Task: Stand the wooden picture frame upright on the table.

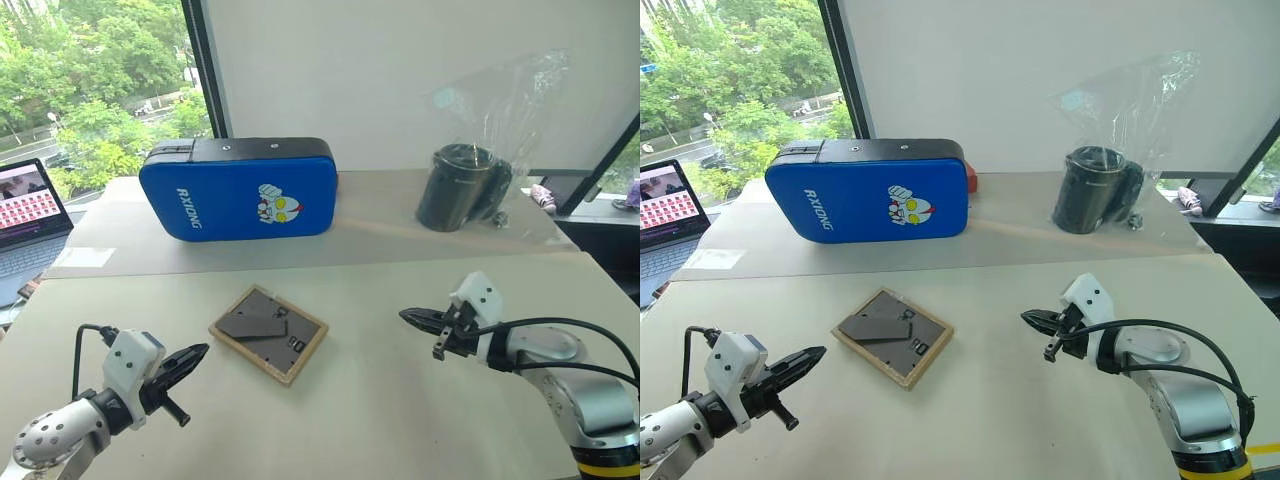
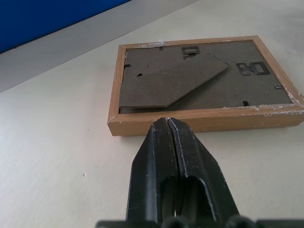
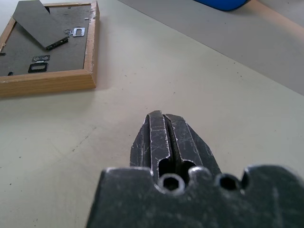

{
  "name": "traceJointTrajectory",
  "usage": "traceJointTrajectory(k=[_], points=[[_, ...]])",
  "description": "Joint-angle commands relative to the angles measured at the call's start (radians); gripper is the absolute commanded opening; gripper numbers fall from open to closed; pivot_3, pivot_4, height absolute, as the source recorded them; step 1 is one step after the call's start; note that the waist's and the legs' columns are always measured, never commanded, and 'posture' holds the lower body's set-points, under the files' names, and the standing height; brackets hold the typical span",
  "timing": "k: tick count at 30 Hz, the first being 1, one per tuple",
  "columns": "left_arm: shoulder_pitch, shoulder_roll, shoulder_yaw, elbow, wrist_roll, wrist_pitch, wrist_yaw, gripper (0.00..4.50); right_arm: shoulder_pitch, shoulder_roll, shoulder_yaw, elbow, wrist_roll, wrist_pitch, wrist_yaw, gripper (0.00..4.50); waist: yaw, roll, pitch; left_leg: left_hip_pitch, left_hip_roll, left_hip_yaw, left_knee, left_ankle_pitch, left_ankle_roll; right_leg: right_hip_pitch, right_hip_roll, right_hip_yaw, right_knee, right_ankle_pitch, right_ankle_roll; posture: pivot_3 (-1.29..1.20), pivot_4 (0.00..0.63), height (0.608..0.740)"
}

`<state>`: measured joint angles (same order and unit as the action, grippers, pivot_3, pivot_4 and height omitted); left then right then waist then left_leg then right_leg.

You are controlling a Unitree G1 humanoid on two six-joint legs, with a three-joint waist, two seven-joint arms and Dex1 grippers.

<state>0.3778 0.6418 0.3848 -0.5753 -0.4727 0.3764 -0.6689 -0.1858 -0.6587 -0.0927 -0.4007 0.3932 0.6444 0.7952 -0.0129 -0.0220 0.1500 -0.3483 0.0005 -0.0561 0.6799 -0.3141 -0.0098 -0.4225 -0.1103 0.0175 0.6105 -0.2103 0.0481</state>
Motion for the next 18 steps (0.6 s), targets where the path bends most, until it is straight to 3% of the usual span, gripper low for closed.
traceJointTrajectory(k=[1, 5, 9, 12, 18], points=[[0.002, -0.018, -0.002, -0.012, 0.009, 0.01, 0.03, 0.07, -0.113, 0.014, 0.083, 0.096, -0.073, -0.072, 0.0, 0.0, 0.0, 0.0, 0.0, 0.0, 0.0, 0.0, 0.0, 0.0, 0.0, 0.0, 0.0, 0.0, 0.0, 0.0, 0.0, 0.0, 0.15, 0.74], [-0.037, -0.014, -0.076, 0.082, 0.083, 0.029, 0.061, 0.07, -0.395, 0.161, 0.353, 0.419, -0.278, -0.186, -0.015, 0.0, -0.038, -0.001, 0.001, 0.007, 0.0, 0.005, 0.0, 0.0, 0.0, 0.003, 0.001, 0.005, 0.001, 0.001, -0.001, 0.0, 0.15, 0.74], [-0.087, 0.01, -0.131, 0.122, 0.135, 0.044, 0.059, 0.07, -0.512, 0.272, 0.452, 0.612, -0.367, -0.279, -0.026, 0.0, -0.027, -0.001, 0.002, 0.009, 0.005, -0.001, -0.003, 0.0, 0.0, 0.001, 0.008, 0.003, 0.006, -0.001, -0.006, 0.0, 0.15, 0.74], [-0.139, 0.034, -0.187, 0.146, 0.186, 0.072, 0.068, 0.07, -0.564, 0.343, 0.496, 0.709, -0.409, -0.338, -0.027, 0.0, -0.025, -0.001, 0.002, 0.001, 0.005, -0.001, -0.003, 0.003, -0.005, -0.004, 0.007, 0.001, 0.007, -0.001, -0.005, 0.0, 0.15, 0.74], [-0.291, 0.052, -0.304, 0.233, 0.278, 0.082, 0.071, 0.07, -0.572, 0.413, 0.52, 0.714, -0.443, -0.353, -0.026, 0.0, -0.026, 0.0, 0.002, -0.001, 0.003, -0.001, -0.003, 0.005, -0.01, -0.005, 0.003, 0.0, 0.004, 0.001, -0.002, 0.0, 0.15, 0.74]])
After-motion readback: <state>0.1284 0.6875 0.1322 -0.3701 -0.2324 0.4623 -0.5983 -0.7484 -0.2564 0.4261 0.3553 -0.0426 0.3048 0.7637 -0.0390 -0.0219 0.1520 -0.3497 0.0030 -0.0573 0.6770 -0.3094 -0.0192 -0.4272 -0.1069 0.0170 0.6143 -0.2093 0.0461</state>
